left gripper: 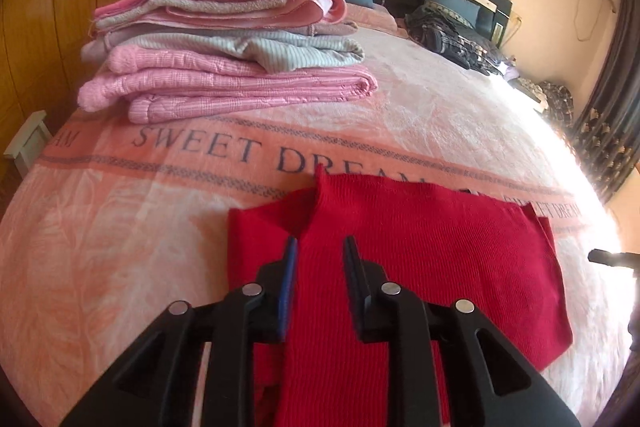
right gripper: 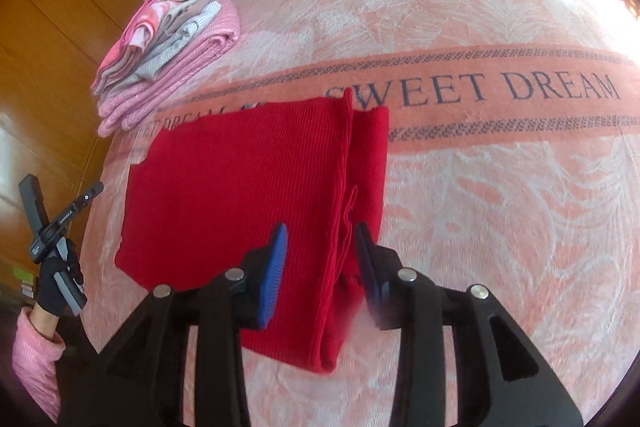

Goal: Fold small clothes
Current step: 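Pinch the folded edge with both tools to straighten it, then release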

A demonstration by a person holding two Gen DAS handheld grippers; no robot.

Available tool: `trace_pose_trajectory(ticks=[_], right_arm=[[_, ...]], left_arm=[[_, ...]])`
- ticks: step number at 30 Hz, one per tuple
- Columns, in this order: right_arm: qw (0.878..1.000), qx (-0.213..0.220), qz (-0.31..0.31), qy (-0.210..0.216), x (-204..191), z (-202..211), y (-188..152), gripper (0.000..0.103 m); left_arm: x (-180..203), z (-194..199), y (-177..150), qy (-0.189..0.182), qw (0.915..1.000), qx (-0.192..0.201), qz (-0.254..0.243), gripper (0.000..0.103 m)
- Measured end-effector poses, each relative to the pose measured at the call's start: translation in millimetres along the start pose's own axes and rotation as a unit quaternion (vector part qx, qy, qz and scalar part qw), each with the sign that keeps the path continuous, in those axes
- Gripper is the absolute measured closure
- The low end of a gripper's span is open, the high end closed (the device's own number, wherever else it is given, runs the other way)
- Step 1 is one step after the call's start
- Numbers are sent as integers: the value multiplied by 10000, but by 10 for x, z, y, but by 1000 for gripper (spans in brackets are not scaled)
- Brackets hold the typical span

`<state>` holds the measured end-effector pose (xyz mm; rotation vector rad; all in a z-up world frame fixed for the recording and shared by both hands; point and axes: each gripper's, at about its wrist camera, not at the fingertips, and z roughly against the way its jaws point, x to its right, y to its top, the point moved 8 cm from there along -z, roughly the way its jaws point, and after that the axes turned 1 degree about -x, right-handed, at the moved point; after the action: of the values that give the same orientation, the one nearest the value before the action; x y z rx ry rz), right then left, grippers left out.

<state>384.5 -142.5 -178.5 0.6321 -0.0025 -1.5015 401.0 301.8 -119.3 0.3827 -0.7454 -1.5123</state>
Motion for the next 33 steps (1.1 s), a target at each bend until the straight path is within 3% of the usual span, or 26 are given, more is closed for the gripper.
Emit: trace_pose_trajectory(ticks=[3,7,11,13,15,16,20,23,28,33], right_arm=[[9989,-395,-98,234,8,-44,-484,64],[9968,-487,-271,578,25,-202,-803,64],[9946,-656,-377,703,47,-427,-819,67],[9939,-715,-275,799,-16,-491,-810,73],[9955,-745,-49,585,-41,-535,-814,93],[9955,-742,-31,590,-57,-529,-812,96],[9941,-608,-201,872,-88,-315,-772,98],[9946,-545,-193,856,-40,-170,-800,98],[9925,-907,-390,714,121,-445,-995,99],[9918,-918,-421,784,138,-467,-1007,98]], left_arm=[[137,121,-426,-179,9994,-291,-86,80],[269,39,-696,-432,9980,-462,31,80],[330,-143,-743,-549,9971,-491,192,80],[358,-222,-758,-562,9970,-505,169,79],[360,-303,-799,-574,9965,-571,228,77],[354,-344,-828,-600,9958,-628,296,76],[340,-392,-911,-658,9946,-708,372,75],[331,-381,-930,-688,9945,-726,316,75],[308,-418,-958,-709,9940,-742,376,75],[345,-419,-970,-677,9949,-703,271,71]])
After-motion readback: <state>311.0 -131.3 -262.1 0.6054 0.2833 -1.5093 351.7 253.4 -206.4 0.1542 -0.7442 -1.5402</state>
